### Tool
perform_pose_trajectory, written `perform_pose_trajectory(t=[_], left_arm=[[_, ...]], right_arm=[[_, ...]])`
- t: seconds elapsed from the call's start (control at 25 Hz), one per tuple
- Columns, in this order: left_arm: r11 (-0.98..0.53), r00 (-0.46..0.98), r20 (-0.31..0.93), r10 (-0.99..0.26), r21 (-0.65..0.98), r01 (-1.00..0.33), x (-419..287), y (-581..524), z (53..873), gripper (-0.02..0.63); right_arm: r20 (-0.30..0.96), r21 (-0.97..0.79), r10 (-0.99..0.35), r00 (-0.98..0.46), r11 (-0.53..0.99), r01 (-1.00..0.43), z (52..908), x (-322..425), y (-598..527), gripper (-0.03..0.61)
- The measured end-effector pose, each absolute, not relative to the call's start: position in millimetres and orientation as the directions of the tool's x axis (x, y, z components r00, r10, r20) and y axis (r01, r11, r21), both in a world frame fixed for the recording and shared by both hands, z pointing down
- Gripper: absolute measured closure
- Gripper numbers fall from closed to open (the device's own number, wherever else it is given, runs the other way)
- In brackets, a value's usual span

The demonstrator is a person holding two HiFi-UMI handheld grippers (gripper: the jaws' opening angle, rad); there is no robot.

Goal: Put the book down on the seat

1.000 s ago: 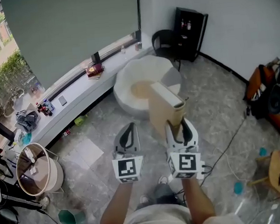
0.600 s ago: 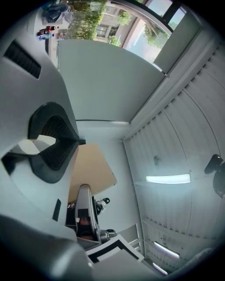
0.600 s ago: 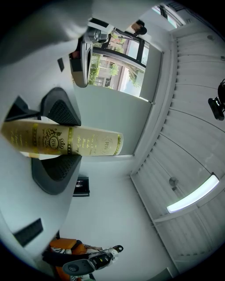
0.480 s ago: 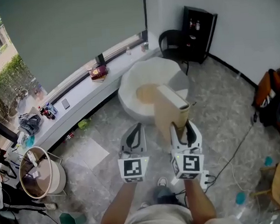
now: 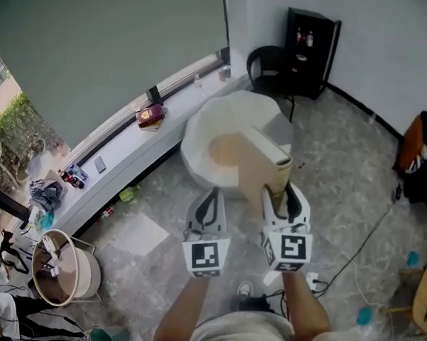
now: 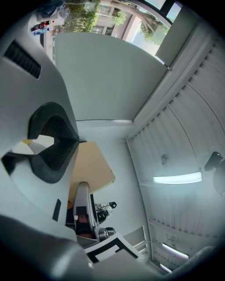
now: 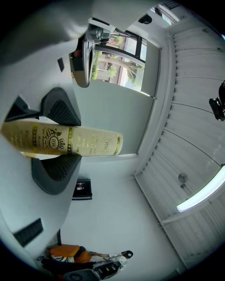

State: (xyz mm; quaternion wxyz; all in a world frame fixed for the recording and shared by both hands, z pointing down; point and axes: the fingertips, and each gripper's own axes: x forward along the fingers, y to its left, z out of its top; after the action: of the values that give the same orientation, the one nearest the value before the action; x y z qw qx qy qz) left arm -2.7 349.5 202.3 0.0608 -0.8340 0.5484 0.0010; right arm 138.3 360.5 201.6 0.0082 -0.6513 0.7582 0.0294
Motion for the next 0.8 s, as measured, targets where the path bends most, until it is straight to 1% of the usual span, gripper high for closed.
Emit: perform_pose_trajectory(t=[0.16,0.36,0.8], left_arm=[[-0.384,0.392,-0.069,-0.917,-0.107,-0.917,19.1,327.4,202.6,0.607],[-0.381,0.391,-0.073,-0.917,-0.121,-0.917,34.4,308.8,202.7,0.606],[-0.374,0.381,-0.078,-0.921,-0.091,-0.923,35.9,263.3,212.6,0.607]], right_arm=[[-0.052,0.009,-0.987,-0.151,0.150,-0.989,201.8,158.5,336.6,0.367],[-0.046,0.029,-0.985,-0.166,0.165,-0.986,204.4,170.3,315.6,0.367],[-0.034,0.039,-0.984,-0.177,0.176,-0.984,214.1,168.7,270.5,0.367]])
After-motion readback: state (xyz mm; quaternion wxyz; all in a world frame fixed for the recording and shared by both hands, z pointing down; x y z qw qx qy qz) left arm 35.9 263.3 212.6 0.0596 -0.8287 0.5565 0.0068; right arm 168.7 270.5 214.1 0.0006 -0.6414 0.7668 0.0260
